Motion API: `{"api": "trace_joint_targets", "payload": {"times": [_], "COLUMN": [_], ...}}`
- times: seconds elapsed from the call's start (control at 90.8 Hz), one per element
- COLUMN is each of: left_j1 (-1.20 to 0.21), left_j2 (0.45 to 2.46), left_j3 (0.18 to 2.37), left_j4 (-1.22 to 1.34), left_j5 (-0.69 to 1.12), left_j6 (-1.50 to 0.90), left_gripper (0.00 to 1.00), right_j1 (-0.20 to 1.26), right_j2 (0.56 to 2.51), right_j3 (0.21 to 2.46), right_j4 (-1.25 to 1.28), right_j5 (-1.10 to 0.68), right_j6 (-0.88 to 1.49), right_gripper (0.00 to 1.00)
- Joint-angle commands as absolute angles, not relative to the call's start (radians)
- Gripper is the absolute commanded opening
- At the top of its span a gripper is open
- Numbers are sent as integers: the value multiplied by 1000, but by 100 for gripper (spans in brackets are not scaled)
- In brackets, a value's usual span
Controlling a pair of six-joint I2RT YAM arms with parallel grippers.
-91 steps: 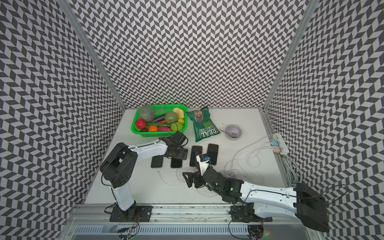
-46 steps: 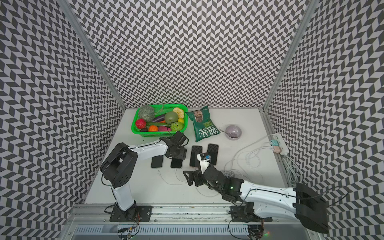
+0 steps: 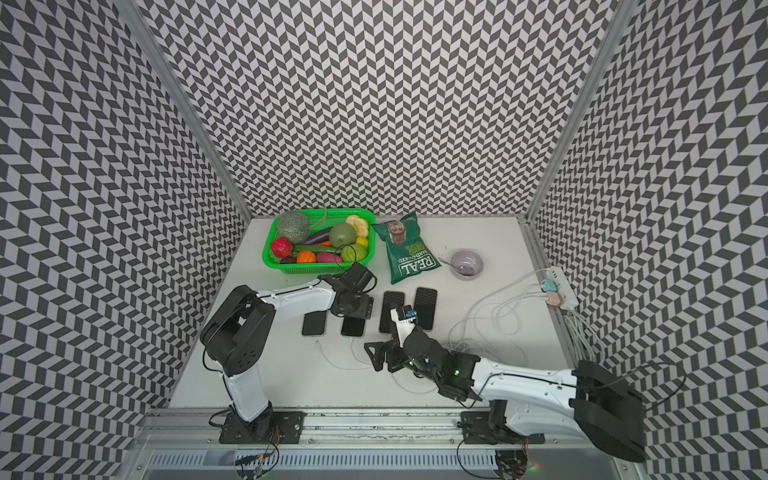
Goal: Unplug the charging cable from the phone
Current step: Pick up the phone at the center of the board.
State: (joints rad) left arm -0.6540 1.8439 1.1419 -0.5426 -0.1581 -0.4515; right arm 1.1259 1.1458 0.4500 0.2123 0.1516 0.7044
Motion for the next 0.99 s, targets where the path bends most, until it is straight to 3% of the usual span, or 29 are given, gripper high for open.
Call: {"api": "trace_joint_targets", "payload": {"times": [0.0, 0.419, 0.98], "left_j1": [-649, -650, -670], "left_j2": [1792, 1717, 1626], "left_j3": [1139, 1165, 1190], "left_j4": [-546, -600, -644], "left_j5": [-154, -147, -108], "left_j6": [-447, -425, -420], "left_gripper": [0, 0, 0], "right_j1": [1118, 1109, 1070], "right_j2": [1190, 1378, 1580], "right_j3": [475, 535, 613], "right_j4": [256, 348, 466], "right_j5": [106, 19, -114], "right_j6": [728, 762, 722], "right_gripper": [100, 98, 70]}}
